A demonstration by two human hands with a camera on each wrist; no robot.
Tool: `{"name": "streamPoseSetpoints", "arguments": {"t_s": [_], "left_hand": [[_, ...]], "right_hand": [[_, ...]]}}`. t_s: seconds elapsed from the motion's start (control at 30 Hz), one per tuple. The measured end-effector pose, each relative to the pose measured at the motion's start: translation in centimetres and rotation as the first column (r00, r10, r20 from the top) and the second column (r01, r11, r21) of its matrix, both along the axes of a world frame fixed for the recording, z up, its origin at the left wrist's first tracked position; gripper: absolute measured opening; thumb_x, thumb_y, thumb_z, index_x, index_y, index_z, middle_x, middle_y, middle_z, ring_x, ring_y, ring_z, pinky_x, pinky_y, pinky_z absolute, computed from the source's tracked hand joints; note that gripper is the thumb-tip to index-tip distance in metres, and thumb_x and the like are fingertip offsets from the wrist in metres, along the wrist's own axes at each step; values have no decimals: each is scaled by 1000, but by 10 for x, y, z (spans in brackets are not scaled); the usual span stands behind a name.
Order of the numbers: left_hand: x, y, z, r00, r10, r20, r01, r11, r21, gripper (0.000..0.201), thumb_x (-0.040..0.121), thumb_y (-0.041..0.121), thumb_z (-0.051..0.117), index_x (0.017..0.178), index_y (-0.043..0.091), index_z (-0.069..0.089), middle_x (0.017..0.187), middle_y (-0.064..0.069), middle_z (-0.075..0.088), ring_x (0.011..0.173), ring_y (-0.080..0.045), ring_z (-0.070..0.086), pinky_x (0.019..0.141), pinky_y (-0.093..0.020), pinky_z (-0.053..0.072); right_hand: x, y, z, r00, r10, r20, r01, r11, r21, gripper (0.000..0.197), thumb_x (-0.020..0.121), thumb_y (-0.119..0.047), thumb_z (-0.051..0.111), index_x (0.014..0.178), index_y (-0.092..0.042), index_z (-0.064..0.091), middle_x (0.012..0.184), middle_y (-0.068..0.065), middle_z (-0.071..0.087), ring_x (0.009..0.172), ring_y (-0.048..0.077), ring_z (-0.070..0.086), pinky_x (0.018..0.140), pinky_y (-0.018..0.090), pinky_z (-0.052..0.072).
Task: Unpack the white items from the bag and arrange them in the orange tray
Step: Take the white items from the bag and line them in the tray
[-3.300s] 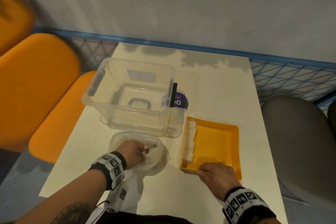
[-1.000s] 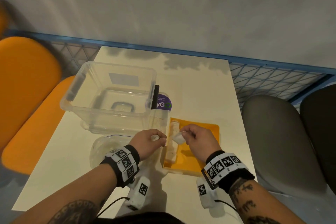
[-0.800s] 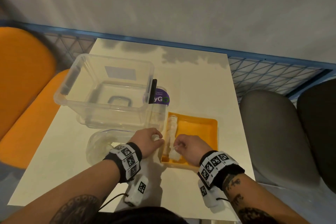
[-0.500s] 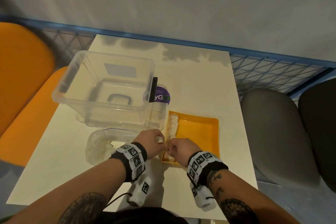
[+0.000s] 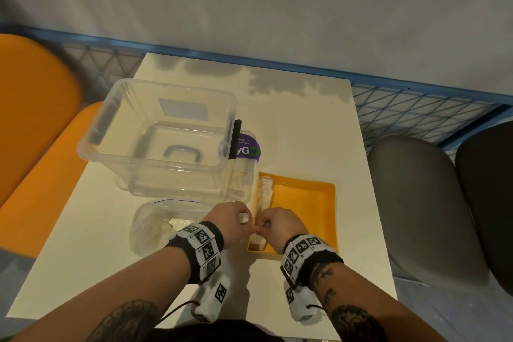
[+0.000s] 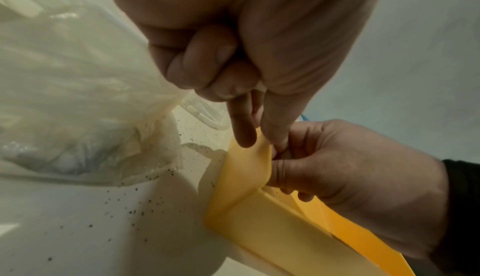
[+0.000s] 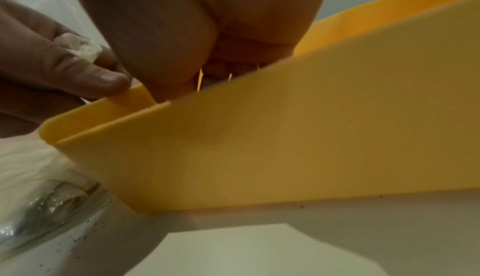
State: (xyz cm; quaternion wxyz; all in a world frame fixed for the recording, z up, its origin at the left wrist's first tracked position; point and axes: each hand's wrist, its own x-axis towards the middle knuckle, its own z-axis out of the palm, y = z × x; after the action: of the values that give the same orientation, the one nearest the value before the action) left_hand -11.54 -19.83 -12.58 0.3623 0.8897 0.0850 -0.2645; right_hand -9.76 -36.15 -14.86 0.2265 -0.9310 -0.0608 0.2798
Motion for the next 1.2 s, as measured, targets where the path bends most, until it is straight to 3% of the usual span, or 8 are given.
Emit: {"name": "streamPoseSetpoints", "arguments": {"t_s": [0.27, 0.43, 0.63, 0.8, 0.87, 1.0, 1.1, 1.2], "left_hand": [[5, 7, 14, 1000, 0, 7, 1, 994, -108, 31, 86, 41, 65, 114, 29, 59, 114, 2, 65, 93, -17, 59, 80, -29, 46], [7, 5, 23, 988, 90, -123, -138, 869, -475, 51, 75, 9, 64, 122, 24, 56, 98, -9, 73, 82, -24, 69, 82, -46, 60], [15, -7, 27, 996, 73, -53, -90, 809, -580, 74, 77, 8, 72, 139, 34, 40, 93, -16, 76, 87, -33, 75, 90, -52, 58], [18, -14, 33, 995, 97, -37, -99, 777, -622, 72, 85, -2, 72, 143, 24, 37, 71, -4, 73, 86, -34, 75, 85, -48, 60], [18, -16, 34, 993, 118, -28, -110, 780, -615, 70, 86, -4, 70, 143, 21, 38, 60, 2, 68, 83, -32, 76, 81, -45, 62], [19, -16, 25, 993, 114, -16, -105, 834, -542, 71, 84, 6, 76, 142, 25, 41, 71, -2, 70, 79, -27, 76, 75, -40, 62], [19, -12, 18, 992, 115, 42, -90, 915, -393, 44, 89, 19, 70, 130, 28, 55, 92, 0, 71, 75, -21, 72, 65, -31, 60], [23, -7, 9, 982, 128, 141, -98, 974, -203, 27, 92, 30, 63, 119, 33, 61, 98, 9, 67, 74, -16, 66, 75, -39, 61]], "right_hand": [[9, -16, 23, 983, -181, 28, 175, 974, 147, 10, 90, -34, 64, 101, -34, 66, 98, -11, 66, 91, 10, 61, 79, 25, 49], [6, -27, 56, 958, -285, -12, 263, 865, 428, 11, 92, -38, 63, 101, -33, 67, 94, -15, 66, 82, 5, 60, 72, 20, 45], [1, -21, 69, 945, -327, -23, 286, 789, 543, 5, 87, -31, 71, 91, -28, 70, 87, -8, 71, 76, 11, 66, 73, 25, 52], [4, -27, 74, 917, -399, -2, 323, 738, 593, 7, 90, -26, 68, 88, -19, 69, 71, -9, 66, 61, -3, 57, 62, 15, 47], [4, -29, 74, 916, -399, -31, 333, 717, 613, 7, 89, -25, 69, 91, -18, 69, 75, -8, 68, 65, -3, 59, 64, 13, 47], [5, -34, 61, 931, -362, -31, 320, 777, 542, 7, 87, -26, 71, 92, -21, 71, 80, -9, 68, 72, 3, 61, 71, 21, 50], [9, -42, 43, 916, -400, 0, 362, 829, 426, 4, 87, -29, 70, 90, -27, 68, 84, -10, 68, 81, 10, 63, 75, 28, 52], [18, -50, 25, 912, -411, -16, 394, 862, 319, 2, 89, -26, 68, 91, -27, 66, 92, -8, 68, 88, 13, 63, 76, 27, 51]]}}
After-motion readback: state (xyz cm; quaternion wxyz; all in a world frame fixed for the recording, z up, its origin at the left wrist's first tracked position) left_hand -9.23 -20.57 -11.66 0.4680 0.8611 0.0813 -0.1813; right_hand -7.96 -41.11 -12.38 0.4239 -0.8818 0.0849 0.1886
